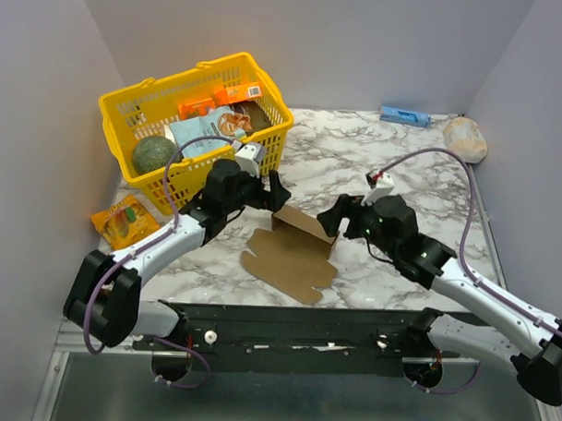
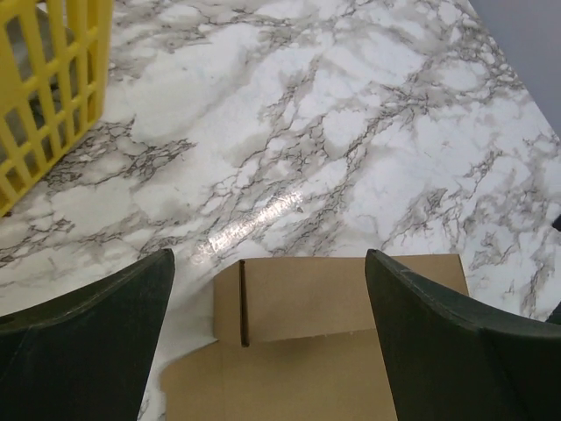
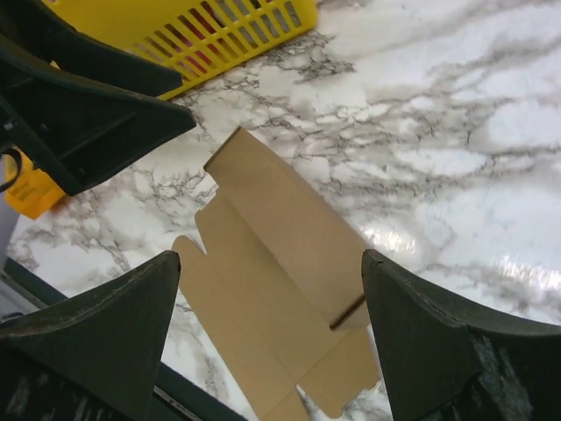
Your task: Fold the paper box
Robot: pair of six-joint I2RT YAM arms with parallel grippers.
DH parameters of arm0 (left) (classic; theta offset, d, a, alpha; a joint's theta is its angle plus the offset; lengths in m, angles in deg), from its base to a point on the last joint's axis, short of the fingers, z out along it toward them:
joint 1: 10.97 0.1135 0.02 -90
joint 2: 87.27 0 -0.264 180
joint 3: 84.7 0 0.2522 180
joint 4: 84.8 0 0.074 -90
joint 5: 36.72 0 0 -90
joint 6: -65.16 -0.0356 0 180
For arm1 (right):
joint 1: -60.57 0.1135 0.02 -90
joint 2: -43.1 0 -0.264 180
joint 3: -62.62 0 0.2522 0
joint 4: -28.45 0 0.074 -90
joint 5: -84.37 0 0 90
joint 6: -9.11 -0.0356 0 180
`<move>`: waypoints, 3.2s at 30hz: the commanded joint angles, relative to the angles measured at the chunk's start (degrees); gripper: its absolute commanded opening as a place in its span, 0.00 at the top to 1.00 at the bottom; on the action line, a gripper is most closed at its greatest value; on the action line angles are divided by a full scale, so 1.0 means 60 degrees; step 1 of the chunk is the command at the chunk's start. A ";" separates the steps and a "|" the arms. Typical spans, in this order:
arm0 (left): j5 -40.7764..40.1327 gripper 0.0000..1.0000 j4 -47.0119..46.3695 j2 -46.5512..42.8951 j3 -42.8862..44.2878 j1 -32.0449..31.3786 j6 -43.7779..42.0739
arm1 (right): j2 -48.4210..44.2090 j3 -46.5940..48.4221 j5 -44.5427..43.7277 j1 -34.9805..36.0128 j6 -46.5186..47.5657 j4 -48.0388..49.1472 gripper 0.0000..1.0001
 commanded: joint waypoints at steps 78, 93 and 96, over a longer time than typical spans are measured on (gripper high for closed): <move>0.0484 0.11 0.1958 -0.0433 0.0313 0.0307 0.0989 | 0.6501 -0.0749 0.6148 -0.3245 -0.0539 0.2909 0.28; 0.0394 0.99 0.3348 0.0272 0.1823 -0.0500 -0.0535 | 0.3928 -0.0780 0.5300 -0.3259 0.0046 0.1667 0.06; 0.0701 1.00 0.3788 0.0374 0.2248 -0.0529 -0.0901 | 0.3121 -0.0575 0.4349 -0.3245 0.0456 0.0685 0.05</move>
